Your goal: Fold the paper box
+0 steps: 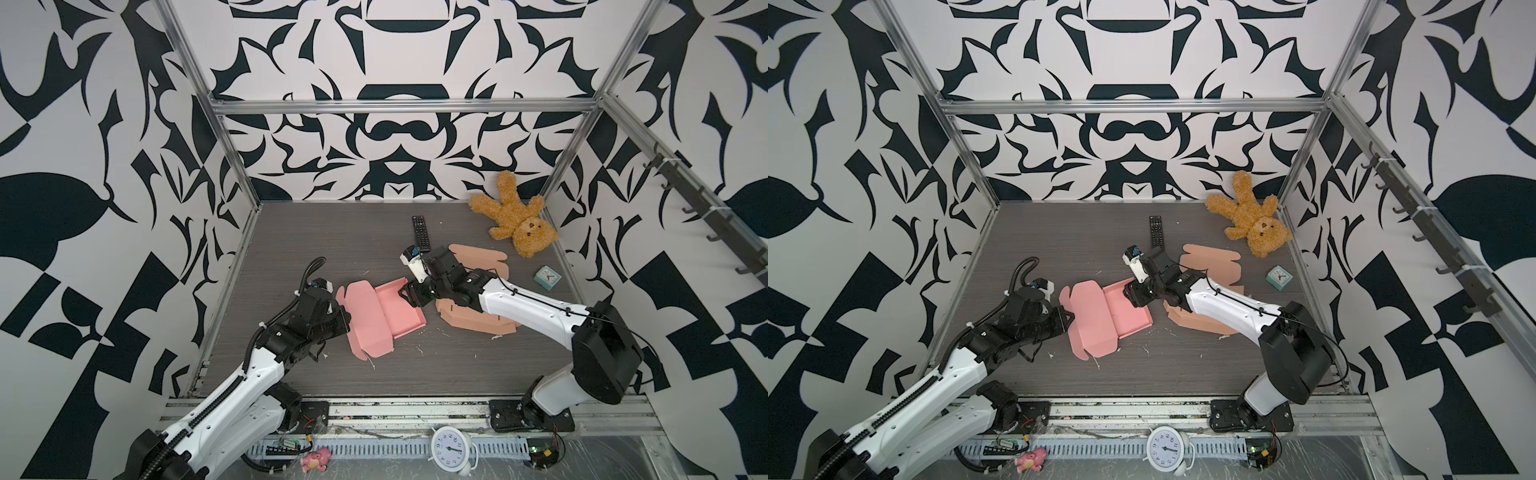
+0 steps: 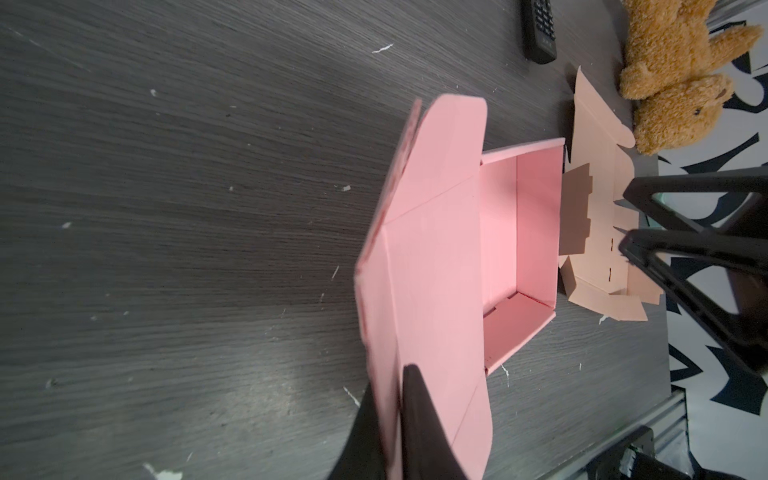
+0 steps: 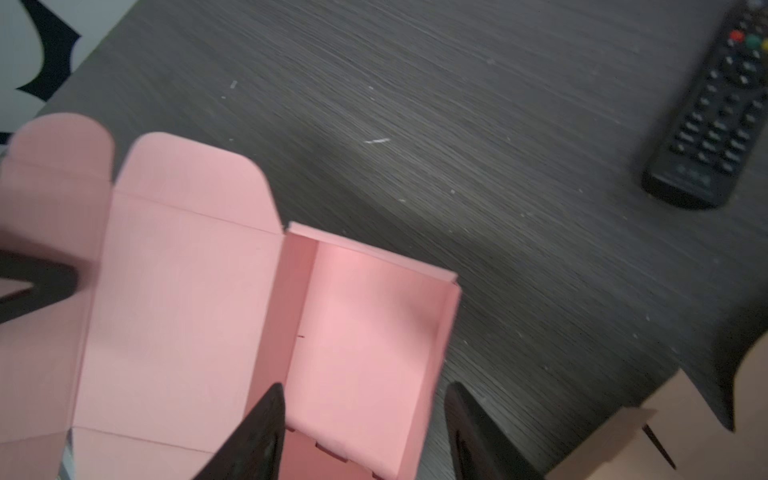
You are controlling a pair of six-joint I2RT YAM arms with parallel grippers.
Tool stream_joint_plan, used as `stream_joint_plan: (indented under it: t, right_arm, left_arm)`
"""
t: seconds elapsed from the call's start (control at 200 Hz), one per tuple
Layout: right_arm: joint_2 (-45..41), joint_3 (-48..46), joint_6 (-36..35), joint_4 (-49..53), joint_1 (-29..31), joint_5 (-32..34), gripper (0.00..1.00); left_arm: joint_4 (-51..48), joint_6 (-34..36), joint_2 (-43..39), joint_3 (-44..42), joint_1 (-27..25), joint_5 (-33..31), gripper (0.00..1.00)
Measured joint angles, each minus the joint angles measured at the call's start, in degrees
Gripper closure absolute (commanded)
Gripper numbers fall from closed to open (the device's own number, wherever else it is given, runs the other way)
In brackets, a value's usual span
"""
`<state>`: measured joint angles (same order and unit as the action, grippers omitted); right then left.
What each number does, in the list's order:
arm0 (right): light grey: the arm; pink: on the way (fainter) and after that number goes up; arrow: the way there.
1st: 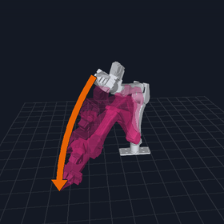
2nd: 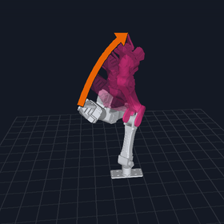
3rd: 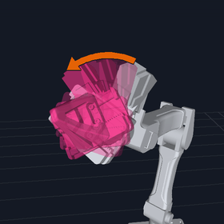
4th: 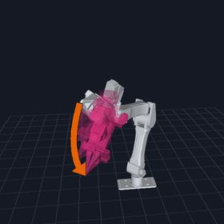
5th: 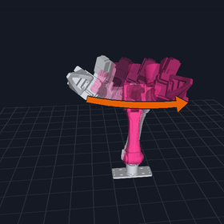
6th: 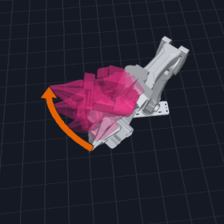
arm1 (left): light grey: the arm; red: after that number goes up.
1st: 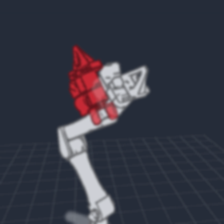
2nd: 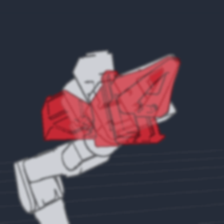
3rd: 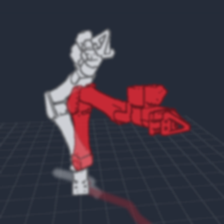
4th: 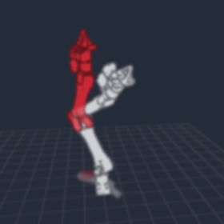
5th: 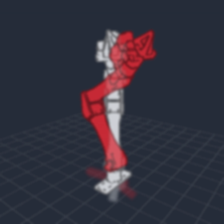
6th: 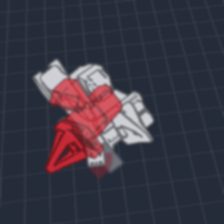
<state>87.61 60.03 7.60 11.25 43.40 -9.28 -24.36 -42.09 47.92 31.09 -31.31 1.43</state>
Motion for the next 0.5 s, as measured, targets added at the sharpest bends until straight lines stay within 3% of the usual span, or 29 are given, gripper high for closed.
stream_joint_plan:
  t: [0.5]
  right_arm:
    - [-1.57,-0.35,-16.35,-10.08,2.14,-4.55,0.29]
  left_arm:
    - [-10.69,16.39,8.15,13.44,1.42,4.09,0.88]
